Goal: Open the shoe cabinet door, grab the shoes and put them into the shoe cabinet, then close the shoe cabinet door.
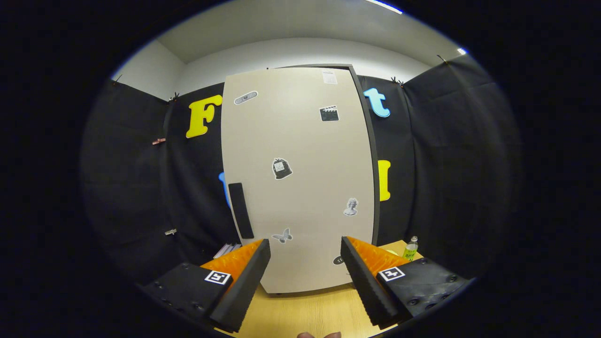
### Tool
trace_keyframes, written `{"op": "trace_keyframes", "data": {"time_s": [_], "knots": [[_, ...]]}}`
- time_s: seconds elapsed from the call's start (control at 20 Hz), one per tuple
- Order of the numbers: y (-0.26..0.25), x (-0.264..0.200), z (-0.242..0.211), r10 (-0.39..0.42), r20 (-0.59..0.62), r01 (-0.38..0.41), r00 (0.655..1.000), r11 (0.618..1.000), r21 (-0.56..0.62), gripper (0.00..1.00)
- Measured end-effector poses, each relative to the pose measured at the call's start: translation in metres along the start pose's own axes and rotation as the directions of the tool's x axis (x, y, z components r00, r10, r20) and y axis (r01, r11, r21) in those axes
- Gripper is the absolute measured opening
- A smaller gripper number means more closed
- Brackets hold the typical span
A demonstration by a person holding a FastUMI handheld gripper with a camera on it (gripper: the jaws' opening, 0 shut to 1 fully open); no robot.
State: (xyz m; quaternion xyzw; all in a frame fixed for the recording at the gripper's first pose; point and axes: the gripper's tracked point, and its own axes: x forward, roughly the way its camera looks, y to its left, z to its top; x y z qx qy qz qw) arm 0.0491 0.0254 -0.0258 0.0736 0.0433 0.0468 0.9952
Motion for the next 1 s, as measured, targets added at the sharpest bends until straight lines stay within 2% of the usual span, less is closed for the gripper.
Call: {"op": "trace_keyframes", "data": {"time_s": [1.0], "knots": [[0.0017,0.0023,0.0014,0.006,0.002,-0.006,1.0,1.0,-0.004,0.98]]}}
